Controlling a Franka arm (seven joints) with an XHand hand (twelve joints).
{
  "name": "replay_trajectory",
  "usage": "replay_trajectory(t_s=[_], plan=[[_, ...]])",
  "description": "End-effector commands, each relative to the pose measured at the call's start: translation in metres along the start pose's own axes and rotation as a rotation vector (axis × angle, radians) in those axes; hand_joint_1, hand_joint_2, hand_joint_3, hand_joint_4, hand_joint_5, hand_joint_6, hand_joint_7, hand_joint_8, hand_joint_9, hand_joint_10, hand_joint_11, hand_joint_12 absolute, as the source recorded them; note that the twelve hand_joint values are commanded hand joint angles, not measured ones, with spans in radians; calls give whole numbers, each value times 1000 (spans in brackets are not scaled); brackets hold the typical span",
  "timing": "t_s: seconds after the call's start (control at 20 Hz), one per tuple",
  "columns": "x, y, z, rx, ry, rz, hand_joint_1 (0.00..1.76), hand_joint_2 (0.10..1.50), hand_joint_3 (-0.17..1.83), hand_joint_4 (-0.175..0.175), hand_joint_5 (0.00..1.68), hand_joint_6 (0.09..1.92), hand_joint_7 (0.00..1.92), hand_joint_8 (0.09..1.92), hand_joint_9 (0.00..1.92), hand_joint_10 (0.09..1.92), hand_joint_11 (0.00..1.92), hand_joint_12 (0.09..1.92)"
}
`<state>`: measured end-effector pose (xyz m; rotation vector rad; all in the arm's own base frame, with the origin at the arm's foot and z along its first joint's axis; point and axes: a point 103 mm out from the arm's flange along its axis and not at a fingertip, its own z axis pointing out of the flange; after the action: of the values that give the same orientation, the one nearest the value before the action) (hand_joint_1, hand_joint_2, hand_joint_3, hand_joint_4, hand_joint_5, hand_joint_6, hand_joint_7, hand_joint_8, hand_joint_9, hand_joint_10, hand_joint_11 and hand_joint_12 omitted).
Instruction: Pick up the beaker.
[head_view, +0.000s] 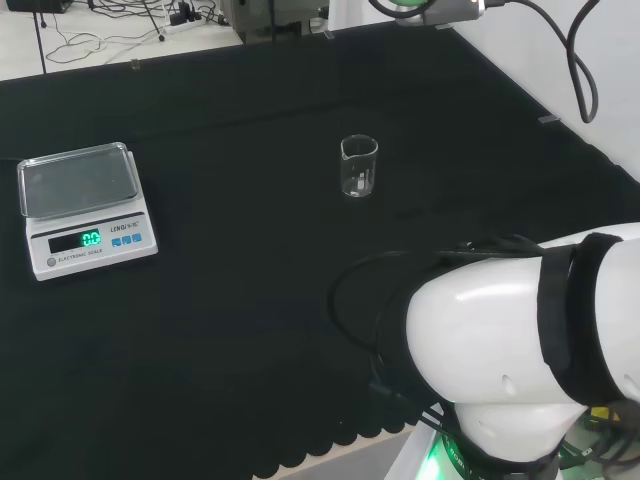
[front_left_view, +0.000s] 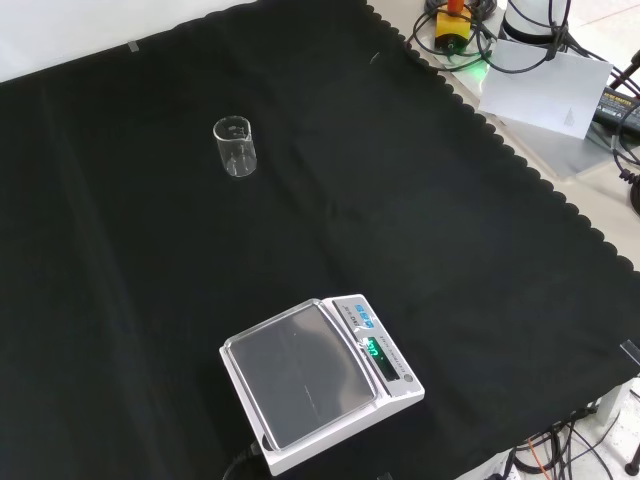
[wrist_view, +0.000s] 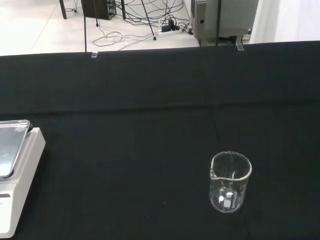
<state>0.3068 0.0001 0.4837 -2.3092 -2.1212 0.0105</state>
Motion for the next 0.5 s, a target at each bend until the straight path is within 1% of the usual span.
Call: replay_trajectory(t_s=[0.05,0.2,0.4,0.45,0.5], plan=[[0,2,0,-8,-8,-2,626,715,206,2,130,87,132,819,222,875,16,1328],[-1,6,2,-2,3,-8,624,731,211,1,154,87,159,788,197,873,1,1256],[-2,11,5,7,-3,-11,623,734,208,1,154,87,161,771,181,872,0,1216],[-1,12,6,8,-4,-11,622,734,207,1,154,87,161,770,179,873,0,1211],[7,15,7,9,-8,-10,622,734,207,1,153,87,161,769,177,873,0,1207]])
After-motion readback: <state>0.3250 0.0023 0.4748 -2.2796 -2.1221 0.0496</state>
